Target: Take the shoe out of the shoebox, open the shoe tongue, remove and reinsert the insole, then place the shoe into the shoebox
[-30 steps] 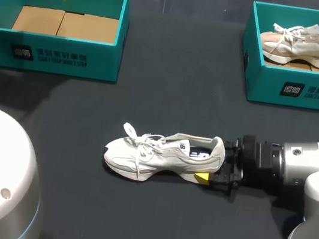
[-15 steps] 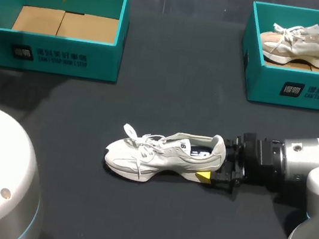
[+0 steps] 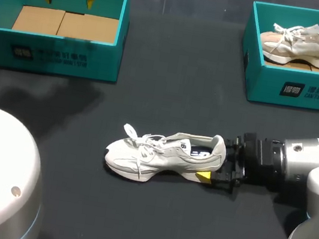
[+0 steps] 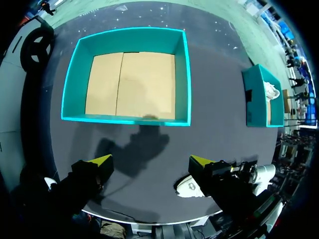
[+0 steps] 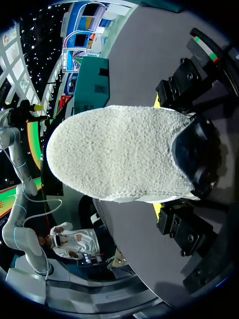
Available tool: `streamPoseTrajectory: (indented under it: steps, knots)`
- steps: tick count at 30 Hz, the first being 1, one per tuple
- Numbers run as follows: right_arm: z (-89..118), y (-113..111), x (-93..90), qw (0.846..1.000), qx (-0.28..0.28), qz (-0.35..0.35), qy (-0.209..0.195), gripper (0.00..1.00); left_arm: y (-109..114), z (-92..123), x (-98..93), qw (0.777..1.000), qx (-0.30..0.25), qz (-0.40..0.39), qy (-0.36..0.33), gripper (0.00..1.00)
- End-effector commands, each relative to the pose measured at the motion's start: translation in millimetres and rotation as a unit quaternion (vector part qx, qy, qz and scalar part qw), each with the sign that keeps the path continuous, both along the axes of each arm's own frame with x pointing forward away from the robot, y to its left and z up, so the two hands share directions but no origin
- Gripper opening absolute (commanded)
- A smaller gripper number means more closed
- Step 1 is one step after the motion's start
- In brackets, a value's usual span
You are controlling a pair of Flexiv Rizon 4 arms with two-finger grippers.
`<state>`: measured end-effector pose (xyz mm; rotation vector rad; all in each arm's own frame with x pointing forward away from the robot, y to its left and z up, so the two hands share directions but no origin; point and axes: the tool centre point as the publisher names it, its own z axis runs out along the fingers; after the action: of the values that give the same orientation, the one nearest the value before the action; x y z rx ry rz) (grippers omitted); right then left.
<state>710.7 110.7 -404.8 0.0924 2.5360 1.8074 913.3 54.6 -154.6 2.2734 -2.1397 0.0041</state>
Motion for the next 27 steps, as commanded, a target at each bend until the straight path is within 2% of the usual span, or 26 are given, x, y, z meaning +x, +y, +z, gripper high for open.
streamPoseTrajectory:
  steps: [1,4,16,18,20,23,27]
  knots:
    - [0.1,-0.7,0.2,1.000,-0.002,0.000,0.000,0.00,-24.7,1.3,-40.4,1.000,0.005,0.007,-0.023,1.00]
    - [0.1,-0.7,0.2,1.000,-0.002,0.000,0.000,0.00,-50.7,0.9,-51.8,1.000,0.000,0.009,0.016,1.00]
    - [0.1,-0.7,0.2,1.000,-0.002,0.000,0.000,0.00,-50.7,0.9,-51.8,1.000,0.000,0.009,0.016,1.00]
    - [0.1,-0.7,0.2,1.000,-0.002,0.000,0.000,0.00,-54.9,6.8,-55.2,0.999,-0.006,0.017,0.032,1.00]
    - [0.1,-0.7,0.2,1.000,-0.002,0.000,0.000,0.00,-66.0,3.6,-72.0,0.999,0.013,0.045,-0.020,1.00]
    - [0.1,-0.7,0.2,1.000,-0.002,0.000,0.000,0.00,-81.7,0.3,-99.1,0.997,0.024,0.048,-0.060,1.00]
    - [0.1,-0.7,0.2,1.000,-0.002,0.000,0.000,0.00,-102.7,-4.7,-124.7,0.996,0.026,0.044,-0.078,1.00]
